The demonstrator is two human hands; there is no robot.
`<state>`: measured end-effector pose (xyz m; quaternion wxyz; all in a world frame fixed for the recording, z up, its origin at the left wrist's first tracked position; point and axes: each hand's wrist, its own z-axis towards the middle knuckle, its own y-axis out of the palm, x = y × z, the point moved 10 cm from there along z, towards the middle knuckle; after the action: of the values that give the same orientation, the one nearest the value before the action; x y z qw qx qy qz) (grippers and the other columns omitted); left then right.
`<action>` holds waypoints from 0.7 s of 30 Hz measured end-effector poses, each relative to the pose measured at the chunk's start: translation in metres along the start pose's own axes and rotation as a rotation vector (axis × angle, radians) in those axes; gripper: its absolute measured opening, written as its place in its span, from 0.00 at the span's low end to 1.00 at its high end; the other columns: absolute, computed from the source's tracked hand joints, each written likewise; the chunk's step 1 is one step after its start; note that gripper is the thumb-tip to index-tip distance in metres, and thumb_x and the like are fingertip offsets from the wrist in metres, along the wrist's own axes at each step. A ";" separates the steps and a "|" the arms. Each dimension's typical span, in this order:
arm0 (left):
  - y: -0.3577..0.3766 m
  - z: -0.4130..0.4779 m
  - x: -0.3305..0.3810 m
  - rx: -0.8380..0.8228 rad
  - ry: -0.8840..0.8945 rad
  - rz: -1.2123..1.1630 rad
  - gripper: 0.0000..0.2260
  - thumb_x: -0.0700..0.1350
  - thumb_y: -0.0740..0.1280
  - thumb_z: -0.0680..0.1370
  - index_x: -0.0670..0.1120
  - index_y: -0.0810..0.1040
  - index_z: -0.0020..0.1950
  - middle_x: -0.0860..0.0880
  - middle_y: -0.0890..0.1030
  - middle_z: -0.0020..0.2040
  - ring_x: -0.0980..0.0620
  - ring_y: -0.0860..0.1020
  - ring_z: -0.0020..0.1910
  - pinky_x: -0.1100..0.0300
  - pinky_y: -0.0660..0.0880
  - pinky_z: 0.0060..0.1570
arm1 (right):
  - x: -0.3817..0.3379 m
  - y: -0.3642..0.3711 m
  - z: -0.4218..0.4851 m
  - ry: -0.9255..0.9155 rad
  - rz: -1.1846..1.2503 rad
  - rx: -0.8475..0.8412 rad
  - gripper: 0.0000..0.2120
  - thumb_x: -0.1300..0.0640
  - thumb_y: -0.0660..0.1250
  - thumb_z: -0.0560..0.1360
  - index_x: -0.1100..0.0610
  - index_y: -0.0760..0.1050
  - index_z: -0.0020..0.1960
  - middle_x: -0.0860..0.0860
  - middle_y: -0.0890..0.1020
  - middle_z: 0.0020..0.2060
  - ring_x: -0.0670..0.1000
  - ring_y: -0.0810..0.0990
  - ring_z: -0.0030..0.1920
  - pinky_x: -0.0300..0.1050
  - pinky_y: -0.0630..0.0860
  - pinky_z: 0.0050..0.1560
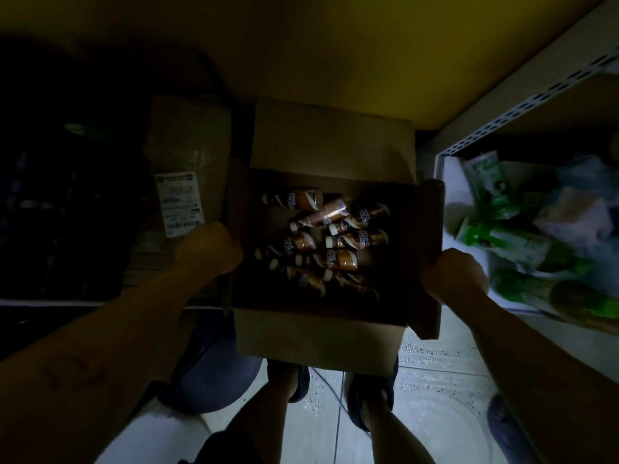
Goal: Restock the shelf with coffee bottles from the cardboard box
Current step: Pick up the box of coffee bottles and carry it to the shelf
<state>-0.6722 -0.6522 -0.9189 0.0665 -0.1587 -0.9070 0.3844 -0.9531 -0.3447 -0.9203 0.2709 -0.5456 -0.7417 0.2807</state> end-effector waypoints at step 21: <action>-0.189 -0.341 -0.021 0.095 -0.063 -0.231 0.10 0.48 0.65 0.74 0.42 0.74 0.39 0.46 0.76 0.35 0.49 0.74 0.29 0.62 0.63 0.24 | 0.079 -0.201 -0.268 -0.137 0.063 0.106 0.16 0.53 0.61 0.78 0.64 0.77 0.58 0.62 0.79 0.59 0.62 0.78 0.57 0.49 0.72 0.48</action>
<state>-0.6143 -0.5522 -0.5462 0.0895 -0.0376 -0.9017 0.4214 -0.9160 -0.2861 -0.5834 0.2390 -0.5332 -0.7251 0.3645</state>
